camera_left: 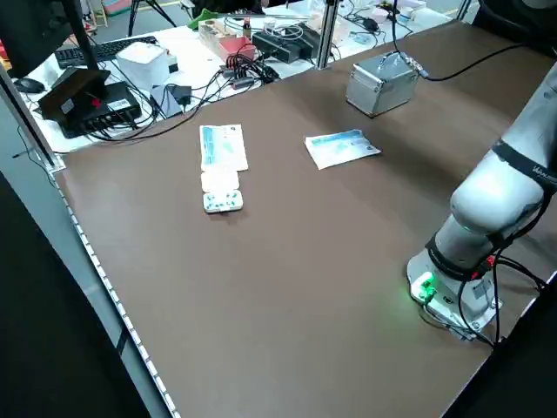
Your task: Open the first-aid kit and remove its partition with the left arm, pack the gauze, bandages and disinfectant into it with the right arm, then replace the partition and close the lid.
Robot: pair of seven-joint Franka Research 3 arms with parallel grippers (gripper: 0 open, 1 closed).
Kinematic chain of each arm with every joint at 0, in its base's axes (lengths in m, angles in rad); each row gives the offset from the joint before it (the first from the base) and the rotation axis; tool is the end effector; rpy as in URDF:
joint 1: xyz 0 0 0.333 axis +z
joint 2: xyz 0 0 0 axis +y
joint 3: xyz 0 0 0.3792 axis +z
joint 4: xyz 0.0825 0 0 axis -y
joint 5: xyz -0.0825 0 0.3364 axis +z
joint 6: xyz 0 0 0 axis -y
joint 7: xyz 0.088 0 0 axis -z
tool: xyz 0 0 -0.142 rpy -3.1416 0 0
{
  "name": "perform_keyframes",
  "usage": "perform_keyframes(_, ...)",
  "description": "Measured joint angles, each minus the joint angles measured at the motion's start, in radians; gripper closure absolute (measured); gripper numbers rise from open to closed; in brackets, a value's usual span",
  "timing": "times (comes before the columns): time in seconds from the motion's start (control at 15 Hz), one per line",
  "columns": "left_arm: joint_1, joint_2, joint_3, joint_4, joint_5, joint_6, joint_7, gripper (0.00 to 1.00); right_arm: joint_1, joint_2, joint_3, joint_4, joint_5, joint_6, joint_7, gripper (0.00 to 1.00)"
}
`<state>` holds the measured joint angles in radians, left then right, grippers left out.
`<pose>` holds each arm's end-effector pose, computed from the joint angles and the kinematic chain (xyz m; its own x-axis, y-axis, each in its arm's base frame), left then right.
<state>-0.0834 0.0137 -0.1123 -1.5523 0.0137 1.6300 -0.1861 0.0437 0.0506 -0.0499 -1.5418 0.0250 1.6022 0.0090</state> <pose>0.5111 -0.0989 0.6591 0.9978 -0.0099 0.0652 -0.0099 -1.0000 -0.0001 0.5291 0.0010 0.6417 0.9998 -0.0159 0.0097 -0.0157 -0.9996 -0.0225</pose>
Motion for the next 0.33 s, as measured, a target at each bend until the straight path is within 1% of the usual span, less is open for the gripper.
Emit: perform_keyframes(0.33, 0.012, 0.01, 0.004, 0.011, 0.0, 0.01, 0.0, 0.0, 0.0, 0.0, 0.0, 0.0, 0.0, -0.007, 0.0, 0.01)
